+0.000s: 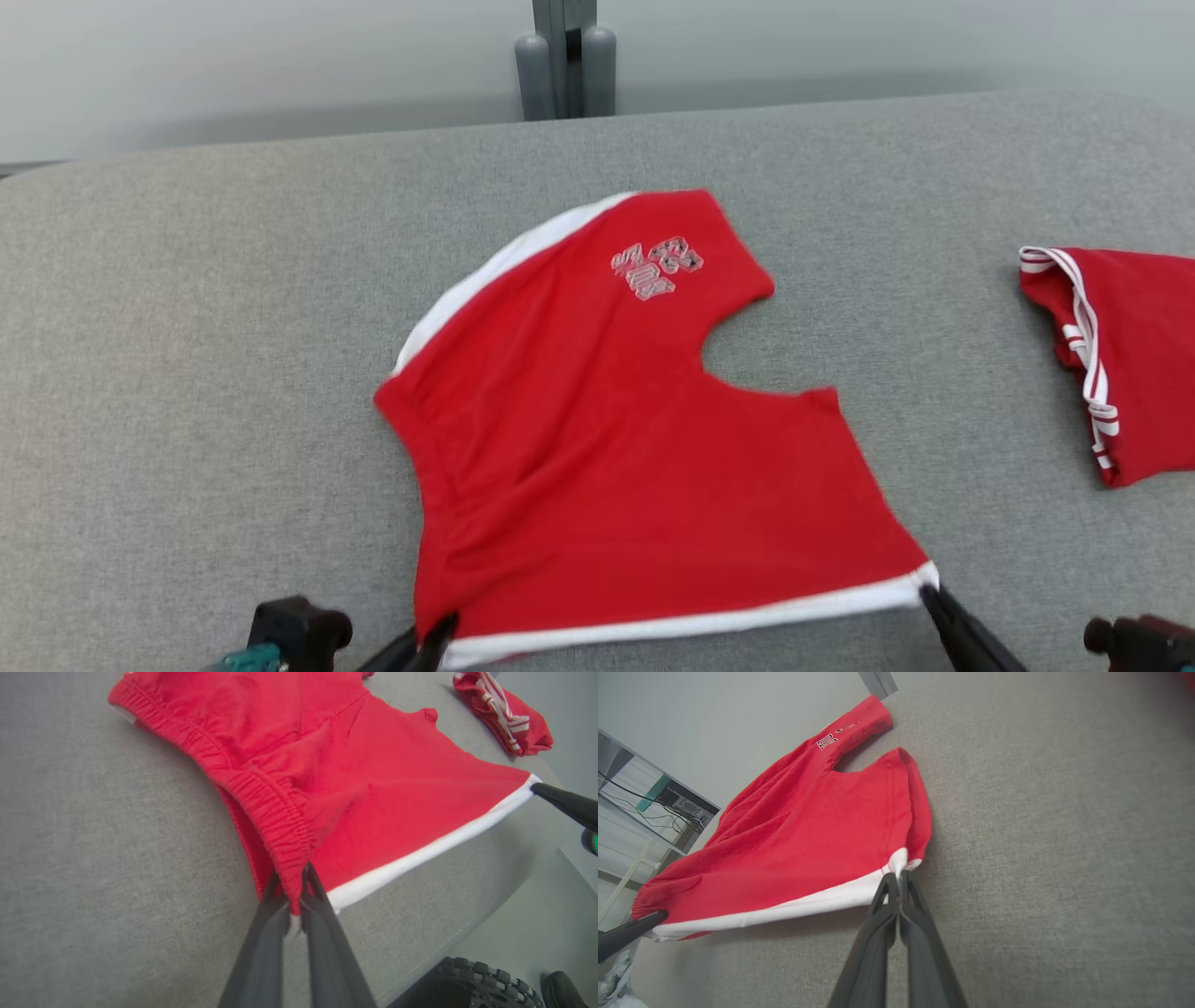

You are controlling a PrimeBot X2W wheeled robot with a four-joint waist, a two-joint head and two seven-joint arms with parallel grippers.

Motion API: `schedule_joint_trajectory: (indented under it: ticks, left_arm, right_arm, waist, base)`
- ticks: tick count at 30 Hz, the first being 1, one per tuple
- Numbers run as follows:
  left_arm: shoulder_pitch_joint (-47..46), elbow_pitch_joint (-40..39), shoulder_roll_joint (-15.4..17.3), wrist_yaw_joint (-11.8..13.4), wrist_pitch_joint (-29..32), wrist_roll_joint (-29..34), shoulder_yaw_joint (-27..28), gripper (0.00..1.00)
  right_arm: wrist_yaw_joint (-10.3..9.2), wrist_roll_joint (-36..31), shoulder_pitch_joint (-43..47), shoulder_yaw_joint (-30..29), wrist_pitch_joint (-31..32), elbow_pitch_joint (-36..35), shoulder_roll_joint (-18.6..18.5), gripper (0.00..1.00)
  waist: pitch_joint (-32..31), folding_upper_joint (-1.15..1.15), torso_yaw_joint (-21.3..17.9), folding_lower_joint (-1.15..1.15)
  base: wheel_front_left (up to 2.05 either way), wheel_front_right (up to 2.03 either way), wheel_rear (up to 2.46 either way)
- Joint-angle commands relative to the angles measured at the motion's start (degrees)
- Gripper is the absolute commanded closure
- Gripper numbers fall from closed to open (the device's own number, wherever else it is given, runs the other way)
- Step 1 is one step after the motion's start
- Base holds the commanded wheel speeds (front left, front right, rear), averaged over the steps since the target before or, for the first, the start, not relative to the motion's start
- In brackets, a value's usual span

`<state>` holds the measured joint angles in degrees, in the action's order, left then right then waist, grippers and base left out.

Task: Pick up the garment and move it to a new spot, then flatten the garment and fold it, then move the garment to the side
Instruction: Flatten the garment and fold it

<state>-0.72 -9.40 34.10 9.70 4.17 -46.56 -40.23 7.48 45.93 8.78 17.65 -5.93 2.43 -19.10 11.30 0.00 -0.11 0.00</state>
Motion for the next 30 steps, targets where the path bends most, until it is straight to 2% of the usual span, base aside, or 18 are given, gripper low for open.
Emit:
schedule_joint_trajectory:
  ticks: [1, 7, 16, 21, 28, 30]
  left_arm:
    - [2.07, -1.79, 1.60, 1.08, 1.01, -0.97, 0.39, 1.00]
    - [6.04, -7.19, 4.89, 3.07, 3.94, -3.41, 0.90, 1.00]
    - [4.61, -9.01, 5.25, 2.79, 4.23, -3.43, 1.36, 1.00]
    - [1.17, -9.26, 3.81, 2.74, 2.22, -2.18, 2.99, 1.00]
    - [-6.87, -6.80, -1.37, 1.98, -3.08, -0.65, 6.02, 1.00]
    - [-9.53, -5.05, -3.24, 1.88, -4.32, -0.33, 6.56, 1.00]
  right_arm:
    - [0.03, -0.06, 2.55, -1.25, 2.11, -1.78, -0.02, 1.00]
    - [0.03, -1.72, 8.25, -5.65, 8.68, -7.92, 1.34, 1.00]
    - [0.03, -4.75, 6.77, -9.32, 11.70, -12.49, 3.93, 1.00]
    - [0.03, -6.38, 0.43, -11.16, 9.75, -13.69, 4.50, 1.00]
    - [0.03, -8.93, -14.16, -10.31, 6.62, -10.67, 2.27, 1.00]
    - [0.03, -8.74, -19.18, -8.54, 6.16, -8.91, 1.80, 1.00]
  waist:
    - [-1.03, 0.00, -0.23, 0.00]
    - [-2.51, 0.00, -0.52, 0.00]
    - [-2.89, 0.00, -0.62, 0.00]
    - [-0.99, 0.00, 0.18, 0.00]
    - [4.71, 0.00, 3.07, 0.00]
    - [6.52, 0.00, 4.03, 0.00]
  base:
    - [0.00, 0.00, 0.00]
    - [0.00, 0.00, 0.00]
    - [0.00, 0.00, 0.00]
    - [0.00, 0.00, 0.00]
    - [0.00, 0.00, 0.00]
    - [0.00, 0.00, 0.00]
